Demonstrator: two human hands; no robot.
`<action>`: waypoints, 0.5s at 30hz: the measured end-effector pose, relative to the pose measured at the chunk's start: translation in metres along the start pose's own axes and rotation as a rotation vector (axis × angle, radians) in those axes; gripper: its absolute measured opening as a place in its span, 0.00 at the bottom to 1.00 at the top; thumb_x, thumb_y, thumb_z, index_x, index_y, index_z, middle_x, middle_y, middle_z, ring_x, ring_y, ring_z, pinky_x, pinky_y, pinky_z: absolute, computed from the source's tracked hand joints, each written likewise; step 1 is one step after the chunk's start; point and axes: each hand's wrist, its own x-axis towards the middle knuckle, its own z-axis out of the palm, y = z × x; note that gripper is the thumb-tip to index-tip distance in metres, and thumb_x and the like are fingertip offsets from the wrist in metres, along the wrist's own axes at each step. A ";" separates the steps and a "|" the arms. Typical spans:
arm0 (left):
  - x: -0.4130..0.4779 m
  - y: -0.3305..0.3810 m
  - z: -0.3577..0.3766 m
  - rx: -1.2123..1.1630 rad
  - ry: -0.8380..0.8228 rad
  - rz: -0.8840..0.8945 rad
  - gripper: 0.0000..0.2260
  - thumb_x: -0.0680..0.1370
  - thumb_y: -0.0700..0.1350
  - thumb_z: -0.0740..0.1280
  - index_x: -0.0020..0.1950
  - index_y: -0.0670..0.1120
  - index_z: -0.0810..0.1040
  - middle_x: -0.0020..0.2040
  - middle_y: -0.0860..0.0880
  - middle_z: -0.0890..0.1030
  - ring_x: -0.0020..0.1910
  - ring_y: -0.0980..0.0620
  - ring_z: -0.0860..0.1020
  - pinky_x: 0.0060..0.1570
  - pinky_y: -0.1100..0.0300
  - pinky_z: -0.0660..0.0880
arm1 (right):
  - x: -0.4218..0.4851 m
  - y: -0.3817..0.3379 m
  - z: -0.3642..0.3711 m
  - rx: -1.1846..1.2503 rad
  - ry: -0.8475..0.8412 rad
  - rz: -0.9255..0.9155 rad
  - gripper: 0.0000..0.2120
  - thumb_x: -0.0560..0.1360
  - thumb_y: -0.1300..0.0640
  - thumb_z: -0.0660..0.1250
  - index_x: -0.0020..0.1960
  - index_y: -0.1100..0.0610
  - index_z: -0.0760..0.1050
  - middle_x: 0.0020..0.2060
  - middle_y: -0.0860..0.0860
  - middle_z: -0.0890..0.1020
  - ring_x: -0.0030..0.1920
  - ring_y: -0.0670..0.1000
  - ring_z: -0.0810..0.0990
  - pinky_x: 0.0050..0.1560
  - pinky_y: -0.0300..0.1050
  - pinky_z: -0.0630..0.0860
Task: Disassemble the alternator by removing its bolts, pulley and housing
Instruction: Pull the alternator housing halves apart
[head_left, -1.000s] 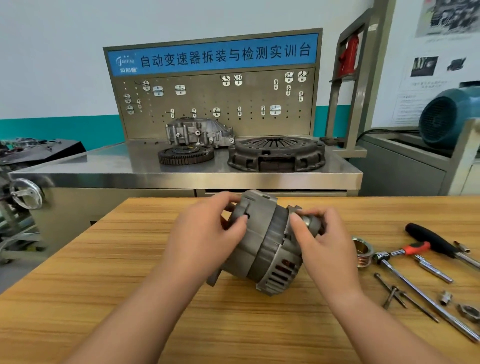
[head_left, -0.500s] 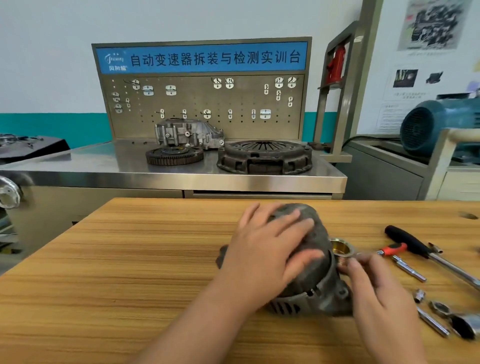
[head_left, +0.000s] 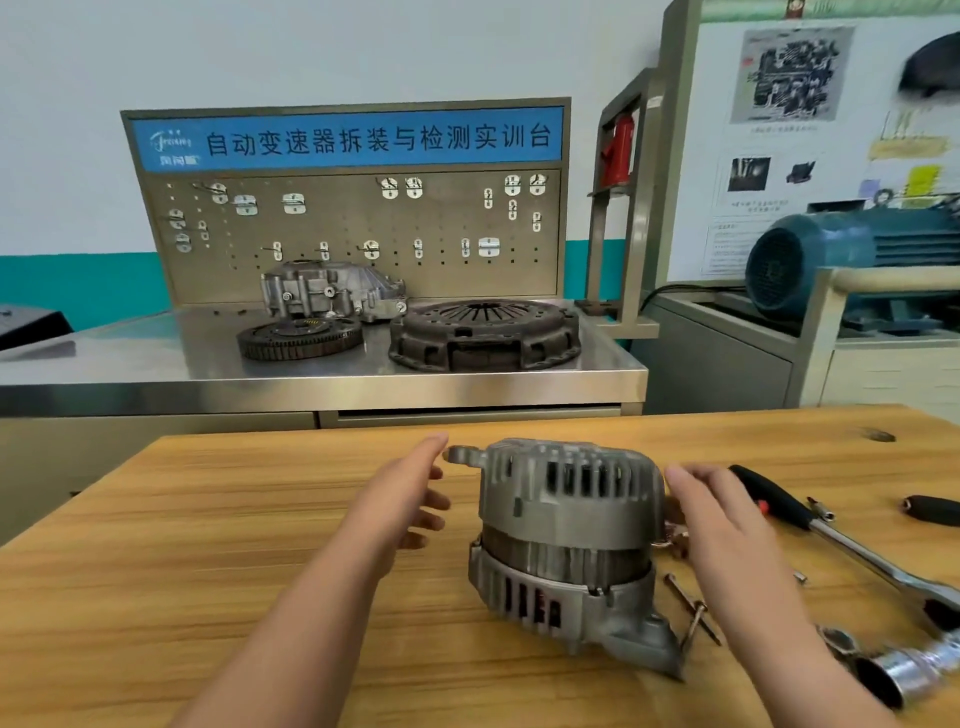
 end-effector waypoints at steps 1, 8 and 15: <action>0.004 0.001 0.007 -0.009 -0.043 -0.004 0.23 0.78 0.64 0.57 0.54 0.45 0.77 0.46 0.45 0.82 0.41 0.48 0.78 0.40 0.56 0.72 | 0.011 -0.002 0.002 0.001 -0.031 0.032 0.13 0.74 0.36 0.59 0.49 0.42 0.73 0.41 0.35 0.78 0.44 0.37 0.73 0.46 0.44 0.68; 0.025 -0.014 0.029 -0.244 -0.460 0.186 0.38 0.53 0.72 0.75 0.61 0.63 0.76 0.63 0.51 0.79 0.60 0.52 0.77 0.57 0.56 0.74 | 0.052 0.018 -0.011 -0.226 -0.468 -0.009 0.56 0.45 0.18 0.66 0.71 0.30 0.54 0.59 0.33 0.69 0.54 0.35 0.71 0.46 0.30 0.68; 0.025 -0.010 0.029 -0.017 -0.526 0.455 0.49 0.47 0.60 0.81 0.66 0.68 0.66 0.62 0.55 0.77 0.57 0.55 0.80 0.51 0.59 0.79 | 0.063 0.026 0.020 0.322 -0.394 0.110 0.38 0.53 0.26 0.71 0.53 0.51 0.78 0.52 0.55 0.84 0.54 0.57 0.82 0.62 0.60 0.73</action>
